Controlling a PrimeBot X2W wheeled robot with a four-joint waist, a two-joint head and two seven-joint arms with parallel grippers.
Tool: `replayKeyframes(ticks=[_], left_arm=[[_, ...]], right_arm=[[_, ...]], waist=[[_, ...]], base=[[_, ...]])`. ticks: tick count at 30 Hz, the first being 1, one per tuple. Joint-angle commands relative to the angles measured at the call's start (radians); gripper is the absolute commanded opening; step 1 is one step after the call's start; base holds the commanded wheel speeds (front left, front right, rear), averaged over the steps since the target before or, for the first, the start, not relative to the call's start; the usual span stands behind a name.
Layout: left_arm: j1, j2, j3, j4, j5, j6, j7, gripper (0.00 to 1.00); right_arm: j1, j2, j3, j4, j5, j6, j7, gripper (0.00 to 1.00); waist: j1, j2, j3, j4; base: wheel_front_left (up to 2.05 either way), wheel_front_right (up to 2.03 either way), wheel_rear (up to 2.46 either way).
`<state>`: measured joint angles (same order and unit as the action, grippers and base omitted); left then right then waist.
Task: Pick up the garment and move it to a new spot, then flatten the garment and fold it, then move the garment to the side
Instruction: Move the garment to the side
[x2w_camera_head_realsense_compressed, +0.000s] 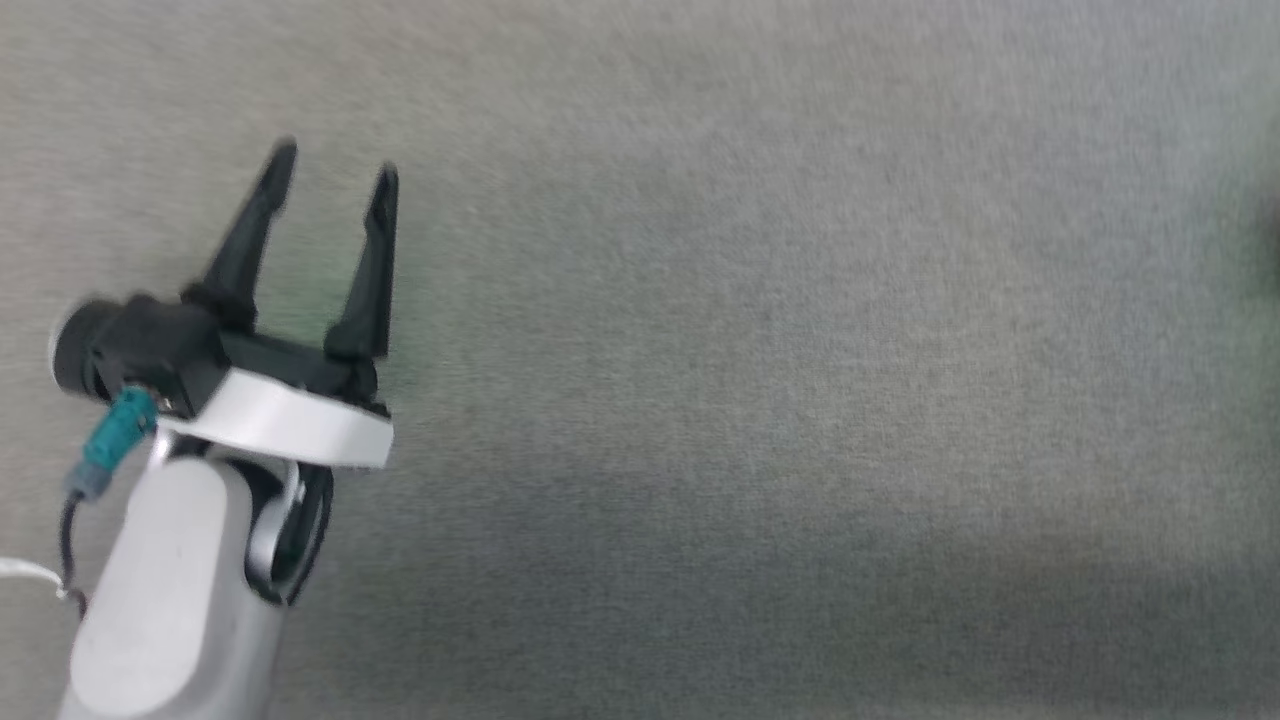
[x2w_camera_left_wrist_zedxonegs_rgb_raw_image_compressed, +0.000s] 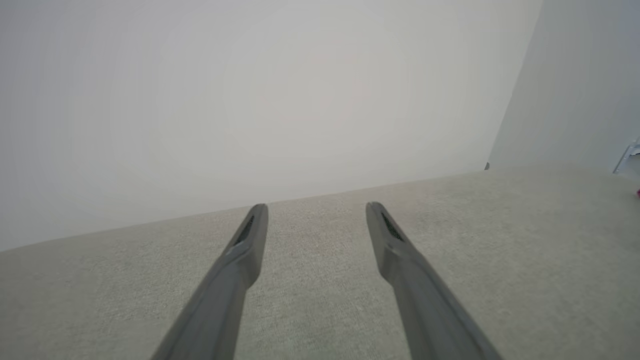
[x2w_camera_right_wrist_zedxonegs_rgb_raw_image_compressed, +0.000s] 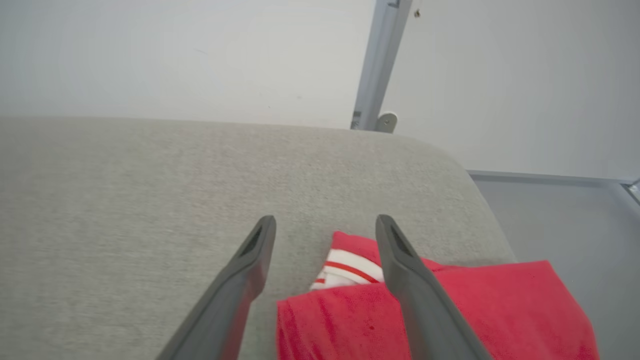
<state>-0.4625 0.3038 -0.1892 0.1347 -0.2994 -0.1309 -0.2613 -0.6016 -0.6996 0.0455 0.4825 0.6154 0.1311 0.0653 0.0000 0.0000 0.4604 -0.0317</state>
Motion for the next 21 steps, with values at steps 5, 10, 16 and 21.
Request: replayKeyframes(ticks=[5,10,16,21], left_arm=[[0.099,-0.024,0.039,0.064,-0.01,0.001,-0.005,1.0],[0.157,-0.047,0.076,0.097,-0.017,0.001,-0.005,1.0],[0.243,-0.092,0.135,0.124,-0.012,0.001,-0.005,1.0],[0.309,-0.113,0.165,0.116,-0.002,0.001,-0.005,1.0]], right_arm=[[0.091,0.064,0.029,-0.052,0.0,0.0,-0.061,1.0],[0.151,0.118,0.04,-0.073,-0.026,0.0,-0.131,1.0],[0.243,0.203,0.036,-0.101,-0.06,0.0,-0.233,1.0],[0.332,0.253,0.039,-0.147,-0.101,0.0,-0.289,1.0]], waist=[[0.0,0.0,-0.133,0.072],[0.0,0.0,-0.187,0.092],[0.0,0.0,-0.256,0.108],[0.0,0.0,-0.302,0.11]], base=[[0.0,0.0,0.0],[0.0,0.0,0.0],[0.0,0.0,0.0],[0.0,0.0,0.0]])
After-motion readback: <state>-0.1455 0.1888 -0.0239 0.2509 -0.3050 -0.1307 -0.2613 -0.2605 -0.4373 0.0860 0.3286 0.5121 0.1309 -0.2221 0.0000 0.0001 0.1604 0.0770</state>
